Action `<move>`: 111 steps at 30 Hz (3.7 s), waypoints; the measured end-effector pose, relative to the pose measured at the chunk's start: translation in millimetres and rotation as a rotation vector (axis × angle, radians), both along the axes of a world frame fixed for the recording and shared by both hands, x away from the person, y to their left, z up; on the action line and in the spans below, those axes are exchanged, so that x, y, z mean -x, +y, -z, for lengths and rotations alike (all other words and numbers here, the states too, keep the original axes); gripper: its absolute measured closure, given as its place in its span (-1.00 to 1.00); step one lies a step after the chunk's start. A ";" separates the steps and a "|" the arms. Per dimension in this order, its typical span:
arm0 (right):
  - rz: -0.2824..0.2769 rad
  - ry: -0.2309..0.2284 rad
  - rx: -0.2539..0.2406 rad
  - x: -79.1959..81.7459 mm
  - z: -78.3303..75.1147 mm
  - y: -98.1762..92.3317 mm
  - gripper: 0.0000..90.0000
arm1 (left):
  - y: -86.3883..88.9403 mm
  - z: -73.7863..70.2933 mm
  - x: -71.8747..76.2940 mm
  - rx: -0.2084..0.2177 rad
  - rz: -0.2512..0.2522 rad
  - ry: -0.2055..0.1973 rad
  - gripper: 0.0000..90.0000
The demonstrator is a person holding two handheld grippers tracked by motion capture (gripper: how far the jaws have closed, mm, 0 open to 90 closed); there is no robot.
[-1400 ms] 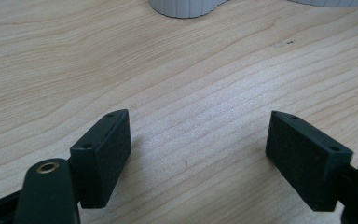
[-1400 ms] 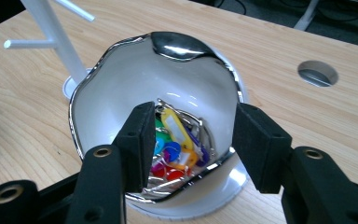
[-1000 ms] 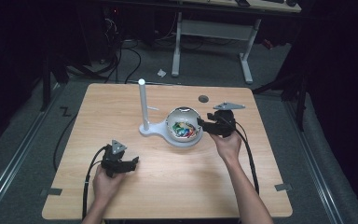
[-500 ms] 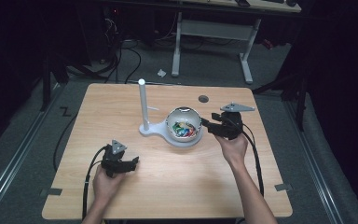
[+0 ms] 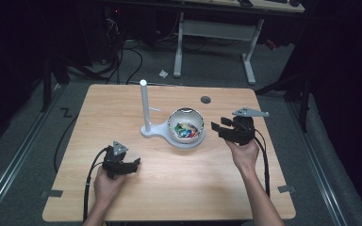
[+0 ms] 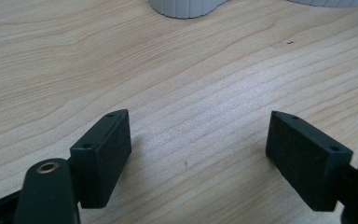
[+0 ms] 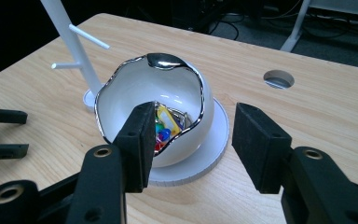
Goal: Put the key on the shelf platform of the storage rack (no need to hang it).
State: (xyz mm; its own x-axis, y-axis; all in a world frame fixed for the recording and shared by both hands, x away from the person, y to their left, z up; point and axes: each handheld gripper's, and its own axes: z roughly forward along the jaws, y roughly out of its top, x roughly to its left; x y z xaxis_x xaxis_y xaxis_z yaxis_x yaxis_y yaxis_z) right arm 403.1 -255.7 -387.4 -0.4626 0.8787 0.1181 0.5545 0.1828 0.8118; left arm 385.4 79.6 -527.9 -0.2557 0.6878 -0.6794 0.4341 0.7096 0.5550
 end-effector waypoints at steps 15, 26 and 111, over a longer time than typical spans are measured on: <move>0.029 -0.004 -0.008 22.5 1.9 -17.2 0.04 | 0.0 0.0 0.1 -0.001 0.002 0.000 -0.50; 0.064 -0.012 -0.017 41.9 3.4 -35.4 0.01 | -0.1 0.0 0.0 0.000 0.001 0.000 -0.50; 0.106 0.124 0.077 72.8 115.3 -22.3 -0.01 | -0.7 -0.3 -0.2 0.004 -0.003 0.005 -0.50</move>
